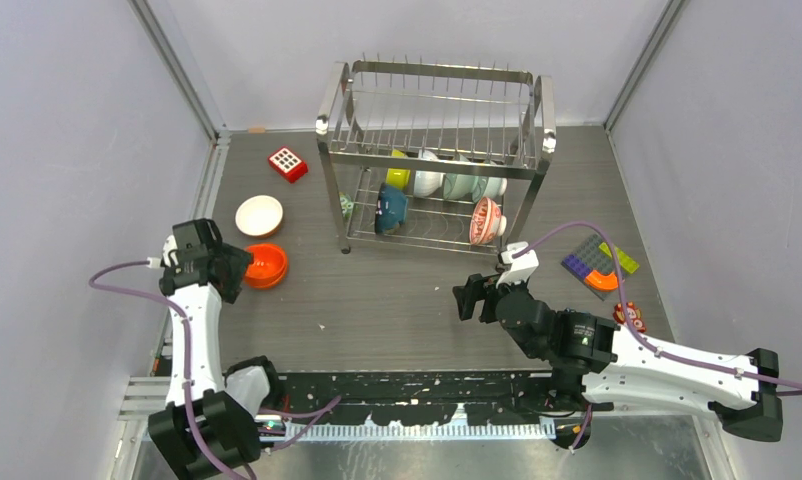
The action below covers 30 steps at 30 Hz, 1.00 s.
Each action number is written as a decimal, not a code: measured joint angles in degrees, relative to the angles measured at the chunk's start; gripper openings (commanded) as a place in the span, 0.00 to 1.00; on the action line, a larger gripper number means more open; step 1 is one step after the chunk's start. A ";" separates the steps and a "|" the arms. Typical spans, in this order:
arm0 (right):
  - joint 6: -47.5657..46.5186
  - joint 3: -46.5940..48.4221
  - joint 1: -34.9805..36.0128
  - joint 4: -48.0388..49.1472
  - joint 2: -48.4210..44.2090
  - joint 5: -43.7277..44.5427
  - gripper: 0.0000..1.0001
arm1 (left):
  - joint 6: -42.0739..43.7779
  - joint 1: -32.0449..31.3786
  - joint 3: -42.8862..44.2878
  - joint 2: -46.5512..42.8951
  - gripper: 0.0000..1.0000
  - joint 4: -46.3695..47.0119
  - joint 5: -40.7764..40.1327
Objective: Unload the bowls from the dish rack
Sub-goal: Place the bowl with the bowl.
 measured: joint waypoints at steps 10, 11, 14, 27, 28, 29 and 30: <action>0.02 -0.11 0.00 -0.09 -0.87 0.37 0.82 | -0.63 -0.02 0.00 5.35 0.45 0.98 -0.02; 0.02 -0.11 0.00 -0.09 -0.79 0.44 0.82 | -0.63 -0.02 0.00 5.46 0.43 1.20 -0.02; 0.00 -0.11 0.00 -0.09 -0.74 0.52 0.82 | -0.66 -0.02 -0.28 6.23 0.37 1.97 0.02; 0.04 -0.55 0.00 -0.20 -0.79 1.14 0.82 | -0.68 -0.04 -2.49 7.76 0.08 4.96 0.61; 0.04 -0.68 0.00 -0.24 -0.81 1.18 0.83 | -0.63 -0.02 -2.54 7.76 0.04 5.14 0.59; 0.07 -0.81 0.00 -0.28 -0.87 1.22 0.83 | -0.63 -0.04 -2.62 7.76 0.00 5.25 0.61; 0.07 -0.90 0.00 -0.37 -0.90 1.31 0.83 | -0.55 -0.04 -2.86 7.76 0.00 5.27 0.66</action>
